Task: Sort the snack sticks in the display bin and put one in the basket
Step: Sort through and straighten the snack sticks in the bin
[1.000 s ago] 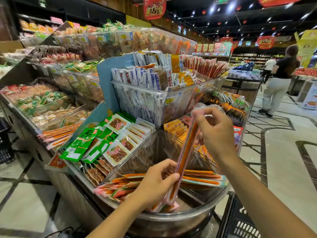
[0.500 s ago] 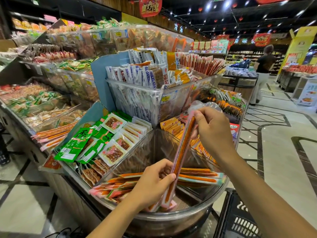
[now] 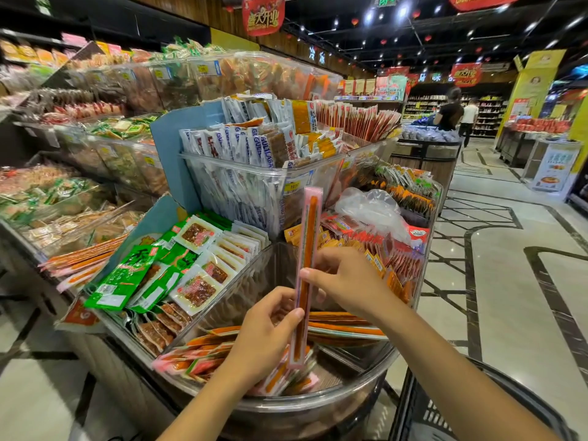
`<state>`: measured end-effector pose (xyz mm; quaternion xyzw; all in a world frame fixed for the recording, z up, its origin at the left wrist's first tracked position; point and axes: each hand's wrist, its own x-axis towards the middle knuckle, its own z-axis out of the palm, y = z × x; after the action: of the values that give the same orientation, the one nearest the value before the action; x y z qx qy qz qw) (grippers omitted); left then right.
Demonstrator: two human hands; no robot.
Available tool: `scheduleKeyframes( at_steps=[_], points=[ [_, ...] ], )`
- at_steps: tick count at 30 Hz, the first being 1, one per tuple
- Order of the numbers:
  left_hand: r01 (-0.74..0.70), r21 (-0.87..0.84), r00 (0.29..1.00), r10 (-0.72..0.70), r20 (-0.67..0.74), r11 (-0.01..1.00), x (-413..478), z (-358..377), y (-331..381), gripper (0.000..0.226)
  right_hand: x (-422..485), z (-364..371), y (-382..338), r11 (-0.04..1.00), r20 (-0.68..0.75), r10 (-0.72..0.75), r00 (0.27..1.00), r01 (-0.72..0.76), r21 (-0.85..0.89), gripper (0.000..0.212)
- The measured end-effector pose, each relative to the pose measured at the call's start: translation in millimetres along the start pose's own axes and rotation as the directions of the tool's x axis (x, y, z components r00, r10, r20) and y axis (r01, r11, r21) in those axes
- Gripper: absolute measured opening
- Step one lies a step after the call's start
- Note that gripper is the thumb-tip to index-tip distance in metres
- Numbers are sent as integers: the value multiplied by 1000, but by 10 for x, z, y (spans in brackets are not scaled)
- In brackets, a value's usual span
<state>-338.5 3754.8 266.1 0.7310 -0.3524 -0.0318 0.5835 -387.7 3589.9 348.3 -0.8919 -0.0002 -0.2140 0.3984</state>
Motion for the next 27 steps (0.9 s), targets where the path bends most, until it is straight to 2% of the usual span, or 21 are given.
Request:
scheduleKeyframes(
  at_steps=[2, 7, 11, 15, 18, 21, 24, 25, 27],
  points=[
    [9, -4, 1000, -9, -3, 1000, 1, 2, -1, 19, -19, 19, -7, 1000, 7, 6, 1000, -6, -2, 15],
    [62, -4, 997, -61, 45, 998, -10, 12, -3, 16, -11, -46, 1, 1000, -113, -8, 994, 7, -12, 23],
    [131, -101, 989, -123, 81, 986, -26, 21, 31, 12, -32, -121, -15, 998, -198, 3, 980, 10, 61, 19],
    [118, -119, 990, -107, 95, 986, -36, 0, 61, 9, -42, -96, 17, 998, -180, 14, 984, -3, 59, 12],
    [108, -131, 994, -103, 44, 986, -43, -21, 80, 7, -30, -101, 51, 998, -215, 10, 977, -25, -66, 16],
    [107, -133, 992, -114, -46, 985, -30, -61, 71, 7, -62, -111, 49, 959, -271, -136, 953, 58, -278, 23],
    [88, -37, 993, -91, -78, 995, -30, -102, 58, 12, -102, -139, 1, 859, -144, -393, 908, 306, -412, 12],
    [79, 2, 994, -78, -79, 997, -40, -125, 78, 12, -108, -146, -25, 817, -60, -429, 901, 358, -452, 17],
    [46, 78, 996, -40, -80, 996, -42, -209, 137, 12, -85, -149, -35, 765, 77, -408, 910, 387, -514, 30]
  ],
)
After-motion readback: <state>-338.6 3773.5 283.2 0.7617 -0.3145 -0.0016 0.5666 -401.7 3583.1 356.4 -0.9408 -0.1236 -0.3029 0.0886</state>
